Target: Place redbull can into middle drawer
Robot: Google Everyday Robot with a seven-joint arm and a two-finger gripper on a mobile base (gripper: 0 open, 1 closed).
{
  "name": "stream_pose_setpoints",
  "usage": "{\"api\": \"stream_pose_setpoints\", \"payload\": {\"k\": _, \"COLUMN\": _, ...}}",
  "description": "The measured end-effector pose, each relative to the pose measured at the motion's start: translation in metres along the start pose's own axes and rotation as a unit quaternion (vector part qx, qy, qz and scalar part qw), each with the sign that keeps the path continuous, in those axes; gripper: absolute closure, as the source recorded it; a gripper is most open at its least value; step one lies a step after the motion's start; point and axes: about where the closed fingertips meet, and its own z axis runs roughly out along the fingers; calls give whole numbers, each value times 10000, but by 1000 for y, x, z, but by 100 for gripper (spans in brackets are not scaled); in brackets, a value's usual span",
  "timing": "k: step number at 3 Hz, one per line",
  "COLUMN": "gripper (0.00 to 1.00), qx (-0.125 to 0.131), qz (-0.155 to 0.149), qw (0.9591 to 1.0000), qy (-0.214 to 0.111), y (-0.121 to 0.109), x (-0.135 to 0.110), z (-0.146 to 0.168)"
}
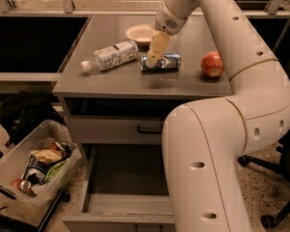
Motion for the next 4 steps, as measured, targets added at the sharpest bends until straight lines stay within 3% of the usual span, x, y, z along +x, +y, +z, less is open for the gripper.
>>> {"api": "stream_pose_setpoints", "payload": {"k": 2, "gripper": 0, "qx": 145, "qz": 453, "qw": 9989, "qy": -38, "y": 2, "x": 56, "z": -21}}
{"api": "stream_pose_setpoints", "payload": {"k": 3, "gripper": 0, "qx": 146, "qz": 453, "qw": 9989, "qy": -38, "y": 2, "x": 56, "z": -21}}
{"api": "stream_pose_setpoints", "payload": {"k": 4, "gripper": 0, "qx": -287, "qz": 438, "qw": 9984, "qy": -217, "y": 12, "x": 49, "z": 22}}
